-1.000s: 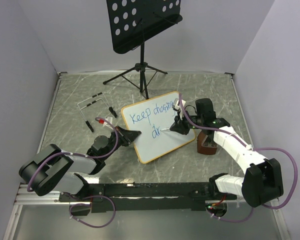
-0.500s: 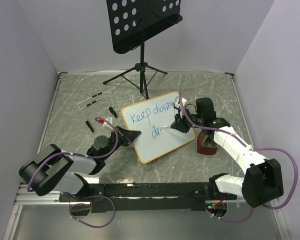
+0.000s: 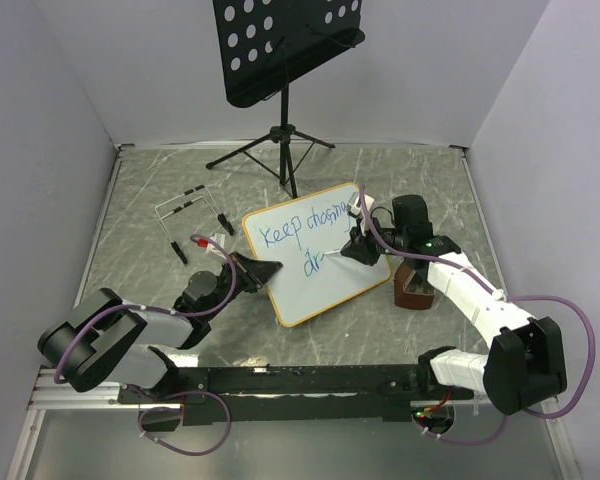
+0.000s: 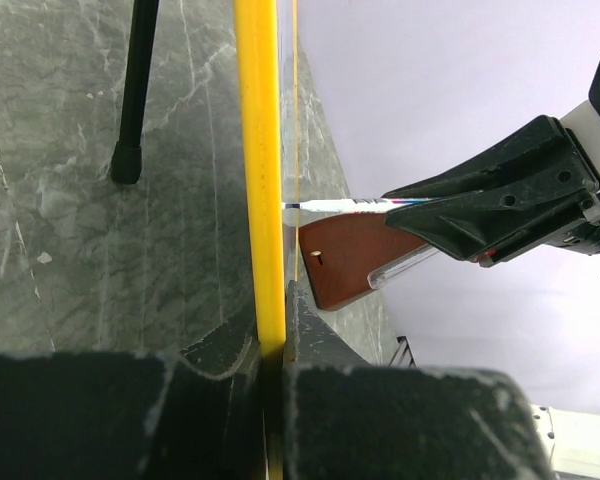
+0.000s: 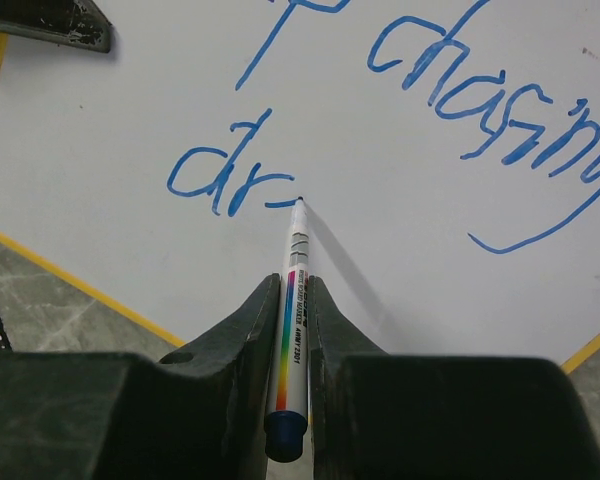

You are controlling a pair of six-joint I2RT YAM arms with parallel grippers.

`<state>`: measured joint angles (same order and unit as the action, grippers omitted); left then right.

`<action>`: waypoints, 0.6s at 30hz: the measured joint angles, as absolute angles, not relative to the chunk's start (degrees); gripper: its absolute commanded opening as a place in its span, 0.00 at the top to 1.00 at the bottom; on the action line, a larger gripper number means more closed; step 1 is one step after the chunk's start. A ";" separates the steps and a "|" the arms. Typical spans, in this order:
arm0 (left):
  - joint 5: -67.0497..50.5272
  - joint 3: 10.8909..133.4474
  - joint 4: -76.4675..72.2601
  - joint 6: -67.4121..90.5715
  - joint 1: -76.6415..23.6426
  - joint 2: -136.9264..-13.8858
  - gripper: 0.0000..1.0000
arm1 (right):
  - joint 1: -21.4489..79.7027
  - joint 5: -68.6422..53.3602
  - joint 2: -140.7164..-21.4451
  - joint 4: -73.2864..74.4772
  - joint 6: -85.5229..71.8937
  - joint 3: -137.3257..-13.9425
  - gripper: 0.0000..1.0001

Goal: Write a sentence on the whiteboard

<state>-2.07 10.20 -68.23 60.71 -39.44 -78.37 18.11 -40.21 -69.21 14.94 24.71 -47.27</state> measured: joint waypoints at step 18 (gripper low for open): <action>-2.17 10.20 -68.73 60.53 -39.44 -78.63 0.99 | 18.22 -43.18 -69.63 15.40 25.45 -47.27 1.00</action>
